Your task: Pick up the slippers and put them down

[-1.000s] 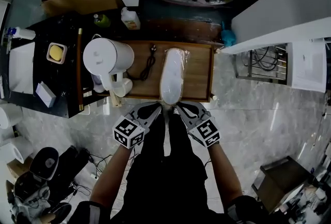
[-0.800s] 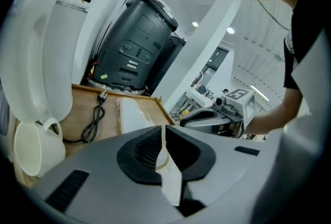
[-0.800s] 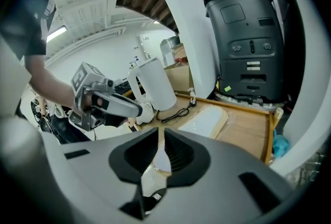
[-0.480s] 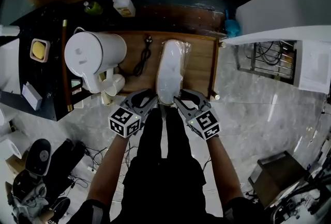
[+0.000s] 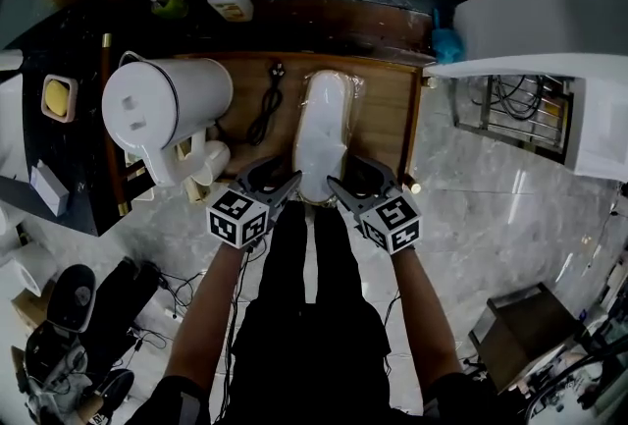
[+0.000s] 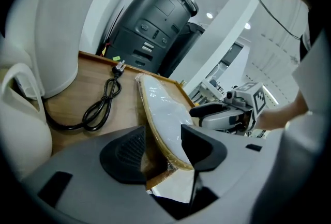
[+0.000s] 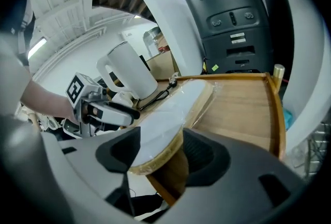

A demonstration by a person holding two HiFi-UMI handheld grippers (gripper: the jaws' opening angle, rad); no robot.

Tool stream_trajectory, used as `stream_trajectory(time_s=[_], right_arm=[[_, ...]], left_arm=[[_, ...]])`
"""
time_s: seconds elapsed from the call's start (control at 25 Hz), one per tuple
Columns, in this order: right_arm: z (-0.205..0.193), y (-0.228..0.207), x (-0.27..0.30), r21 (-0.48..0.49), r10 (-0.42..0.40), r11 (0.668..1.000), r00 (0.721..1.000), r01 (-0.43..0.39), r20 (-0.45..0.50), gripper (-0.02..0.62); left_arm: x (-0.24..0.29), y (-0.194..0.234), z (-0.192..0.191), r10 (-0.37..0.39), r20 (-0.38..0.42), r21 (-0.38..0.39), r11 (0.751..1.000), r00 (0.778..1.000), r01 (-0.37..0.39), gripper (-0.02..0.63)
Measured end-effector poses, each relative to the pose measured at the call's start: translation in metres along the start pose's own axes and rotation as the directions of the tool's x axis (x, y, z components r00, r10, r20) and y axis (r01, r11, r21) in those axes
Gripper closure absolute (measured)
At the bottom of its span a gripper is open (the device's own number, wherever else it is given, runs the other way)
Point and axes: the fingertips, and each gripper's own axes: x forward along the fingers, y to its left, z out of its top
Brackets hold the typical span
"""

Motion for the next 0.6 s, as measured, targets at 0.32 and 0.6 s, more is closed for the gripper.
stream_trajectory(time_s=[0.32,0.6], right_arm=[[-0.004,-0.008,0.012,0.032,0.011,0.999,0.999,-0.01,-0.042,0.339],[-0.01,-0.01,0.017,0.055,0.005,0.999,0.998,-0.002,-0.068,0.339]], left_arm=[[0.013,0.006,-0.004,-0.001,-0.035,0.003,1.0,0.999,0.001,0.387],[0.018,0.008,-0.008,0.022,-0.081,0.01,1.0,0.996,-0.021,0.387]])
